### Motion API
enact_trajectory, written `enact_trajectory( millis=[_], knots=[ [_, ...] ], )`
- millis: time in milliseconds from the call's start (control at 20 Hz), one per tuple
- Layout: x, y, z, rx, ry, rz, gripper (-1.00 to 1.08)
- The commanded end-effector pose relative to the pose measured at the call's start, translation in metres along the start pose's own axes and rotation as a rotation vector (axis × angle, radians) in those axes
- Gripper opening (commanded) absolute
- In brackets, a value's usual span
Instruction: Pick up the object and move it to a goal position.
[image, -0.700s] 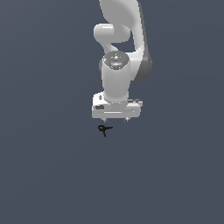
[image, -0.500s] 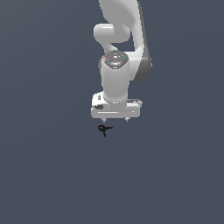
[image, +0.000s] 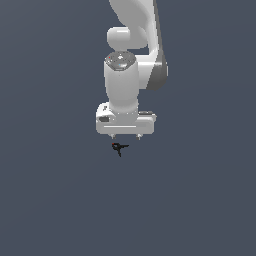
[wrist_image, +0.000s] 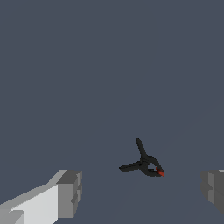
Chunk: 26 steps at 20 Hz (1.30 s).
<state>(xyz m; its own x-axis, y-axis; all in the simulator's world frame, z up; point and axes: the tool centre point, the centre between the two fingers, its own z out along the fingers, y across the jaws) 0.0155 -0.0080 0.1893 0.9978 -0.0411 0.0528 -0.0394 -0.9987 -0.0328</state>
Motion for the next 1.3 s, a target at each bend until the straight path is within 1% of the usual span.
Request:
enact_trajectory(
  millis=[0,300,600,900,1250],
  knots=[
    [0.000,-0.001,0.000,0.000,0.000,0.000,1.00],
    [-0.001,0.001,0.003,-0.002,-0.001,-0.027,1.00],
    [-0.004,0.006,0.013,-0.008,-0.006,-0.100,1.00],
    [-0.010,0.013,0.027,-0.015,-0.014,-0.217,1.00],
    [-0.019,0.024,0.049,-0.022,-0.028,-0.401,1.00]
  ],
)
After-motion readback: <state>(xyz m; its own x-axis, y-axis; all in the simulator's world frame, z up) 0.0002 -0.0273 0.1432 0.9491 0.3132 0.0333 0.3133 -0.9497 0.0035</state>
